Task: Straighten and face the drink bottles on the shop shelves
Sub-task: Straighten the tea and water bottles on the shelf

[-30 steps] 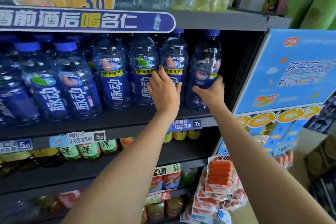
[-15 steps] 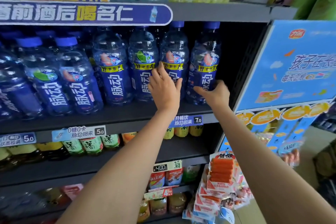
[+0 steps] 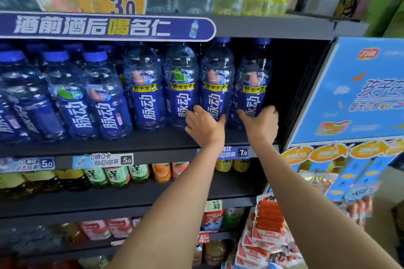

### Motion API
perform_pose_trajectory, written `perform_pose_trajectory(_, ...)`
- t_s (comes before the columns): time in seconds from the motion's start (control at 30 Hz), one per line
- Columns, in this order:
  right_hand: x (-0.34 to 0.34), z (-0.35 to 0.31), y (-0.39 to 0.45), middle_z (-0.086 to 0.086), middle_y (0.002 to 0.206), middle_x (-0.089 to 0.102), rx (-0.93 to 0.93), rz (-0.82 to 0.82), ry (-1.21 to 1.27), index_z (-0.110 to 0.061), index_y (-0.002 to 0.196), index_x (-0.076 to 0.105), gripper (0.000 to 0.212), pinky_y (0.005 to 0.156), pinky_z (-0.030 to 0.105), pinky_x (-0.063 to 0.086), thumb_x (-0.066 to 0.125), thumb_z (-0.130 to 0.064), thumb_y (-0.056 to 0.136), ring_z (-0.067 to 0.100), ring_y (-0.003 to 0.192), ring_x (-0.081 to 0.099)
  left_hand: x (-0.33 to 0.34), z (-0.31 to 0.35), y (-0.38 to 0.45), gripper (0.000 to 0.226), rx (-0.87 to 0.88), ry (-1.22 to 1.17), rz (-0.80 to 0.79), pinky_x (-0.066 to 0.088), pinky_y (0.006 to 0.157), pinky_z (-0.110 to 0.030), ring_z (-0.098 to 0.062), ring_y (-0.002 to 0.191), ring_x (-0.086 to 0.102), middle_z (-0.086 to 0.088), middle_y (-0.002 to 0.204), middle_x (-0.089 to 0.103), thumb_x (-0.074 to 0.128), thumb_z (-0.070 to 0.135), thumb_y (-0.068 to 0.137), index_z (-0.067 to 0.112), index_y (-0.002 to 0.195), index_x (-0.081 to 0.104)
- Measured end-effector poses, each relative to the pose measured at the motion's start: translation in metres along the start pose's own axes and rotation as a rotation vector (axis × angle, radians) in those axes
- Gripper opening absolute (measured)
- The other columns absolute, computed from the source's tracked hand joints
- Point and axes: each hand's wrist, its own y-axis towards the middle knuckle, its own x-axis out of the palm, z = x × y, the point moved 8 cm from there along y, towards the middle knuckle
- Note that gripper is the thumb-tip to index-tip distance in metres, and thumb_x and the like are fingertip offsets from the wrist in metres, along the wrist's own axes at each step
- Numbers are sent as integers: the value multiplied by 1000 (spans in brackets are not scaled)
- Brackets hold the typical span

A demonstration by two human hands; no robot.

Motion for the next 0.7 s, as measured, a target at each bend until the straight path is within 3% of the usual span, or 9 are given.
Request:
perform_pose_trajectory(0.43,-13,3,-7,14,121,53,20,6,-15,-1,115,47,67,81,40,43,73,-47,74,34,110,54,-4,-4,-12,64,14,-70,69,32,93,-39,-29,115,44,-11,120,47,73,45,74,6,115,42)
perform_pose_trajectory(0.57,-15,3,-13,13,120,50,8,16,-12,-2,114,45,65,74,38,41,73,-46,75,33,106,55,-4,-5,-14,64,39,-75,64,33,93,-38,-29,113,45,-10,118,48,73,47,73,6,113,43)
perform_pose_trajectory(0.7,-23,-17,-26,10,117,42,-122,109,53,-5,110,40,56,62,32,34,71,-39,79,26,87,52,-17,-8,-8,58,169,-132,66,35,88,-39,-27,108,48,-8,112,50,73,46,74,7,108,46)
